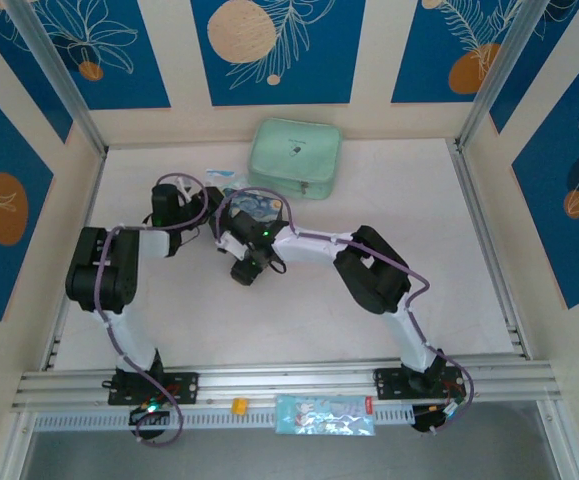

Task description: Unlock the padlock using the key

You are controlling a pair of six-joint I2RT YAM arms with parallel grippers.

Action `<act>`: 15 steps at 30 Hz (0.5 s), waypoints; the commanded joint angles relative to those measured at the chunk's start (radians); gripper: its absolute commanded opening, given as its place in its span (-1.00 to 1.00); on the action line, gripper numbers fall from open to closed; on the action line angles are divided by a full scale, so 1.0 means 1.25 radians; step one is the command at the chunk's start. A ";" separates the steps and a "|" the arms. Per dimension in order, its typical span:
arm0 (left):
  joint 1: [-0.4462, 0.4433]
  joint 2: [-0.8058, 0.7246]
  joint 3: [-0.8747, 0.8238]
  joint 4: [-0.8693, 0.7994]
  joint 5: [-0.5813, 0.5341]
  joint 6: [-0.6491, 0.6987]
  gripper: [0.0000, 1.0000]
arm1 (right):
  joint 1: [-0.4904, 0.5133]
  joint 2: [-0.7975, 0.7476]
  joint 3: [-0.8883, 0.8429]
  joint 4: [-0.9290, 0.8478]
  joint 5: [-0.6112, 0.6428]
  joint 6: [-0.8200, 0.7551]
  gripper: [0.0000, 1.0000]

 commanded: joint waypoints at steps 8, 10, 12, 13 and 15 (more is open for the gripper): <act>-0.009 -0.032 0.029 -0.043 0.049 0.041 0.18 | -0.038 -0.057 -0.058 0.137 0.000 -0.029 0.17; -0.003 -0.052 0.030 -0.065 0.043 0.049 0.26 | -0.039 -0.091 -0.084 0.130 -0.017 0.003 0.29; 0.004 -0.076 0.030 -0.087 0.041 0.055 0.32 | -0.040 -0.127 -0.115 0.127 -0.037 0.035 0.38; 0.008 -0.089 0.030 -0.101 0.038 0.062 0.34 | -0.041 -0.147 -0.130 0.128 -0.052 0.055 0.44; 0.014 -0.119 0.029 -0.135 0.029 0.081 0.37 | -0.048 -0.179 -0.155 0.130 -0.090 0.097 0.54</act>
